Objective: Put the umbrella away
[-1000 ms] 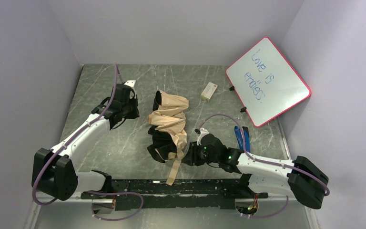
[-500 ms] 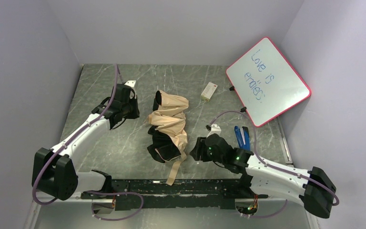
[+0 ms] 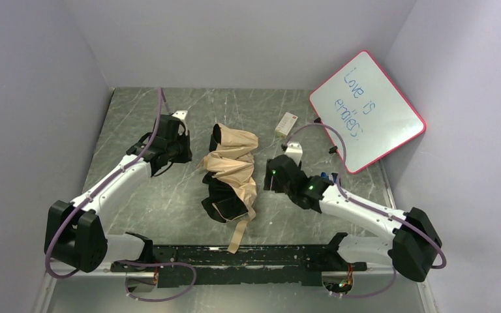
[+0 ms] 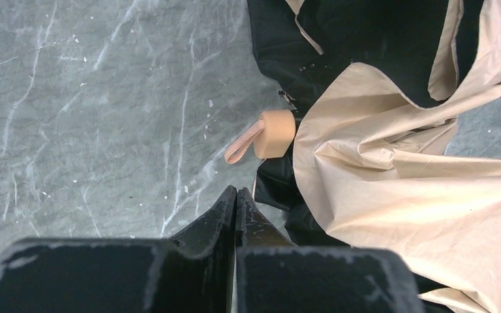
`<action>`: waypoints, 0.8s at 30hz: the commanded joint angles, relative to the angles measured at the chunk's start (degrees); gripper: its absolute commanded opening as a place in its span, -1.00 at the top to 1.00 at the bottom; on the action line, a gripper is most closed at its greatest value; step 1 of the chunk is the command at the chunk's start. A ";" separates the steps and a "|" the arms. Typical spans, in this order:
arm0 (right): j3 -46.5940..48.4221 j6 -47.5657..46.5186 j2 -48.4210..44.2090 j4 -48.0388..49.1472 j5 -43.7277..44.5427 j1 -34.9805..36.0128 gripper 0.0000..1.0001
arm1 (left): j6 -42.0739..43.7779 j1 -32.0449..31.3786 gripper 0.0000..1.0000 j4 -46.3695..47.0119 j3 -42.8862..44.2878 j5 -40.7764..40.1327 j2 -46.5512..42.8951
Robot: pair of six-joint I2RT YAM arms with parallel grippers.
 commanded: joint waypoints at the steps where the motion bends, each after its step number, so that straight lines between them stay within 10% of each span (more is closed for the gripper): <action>1: 3.75 -10.74 0.98 5.51 -8.62 -8.36 -0.39 | 1.05 0.71 0.91 1.01 1.48 2.49 -0.25; 13: 13.97 -34.08 4.56 23.81 -30.02 -19.87 -0.56 | 3.39 0.71 0.90 3.15 5.42 11.21 -0.80; 24: 42.33 -59.06 30.19 0.38 -56.44 -21.75 -0.73 | 3.64 0.71 0.90 1.54 3.19 15.52 -0.53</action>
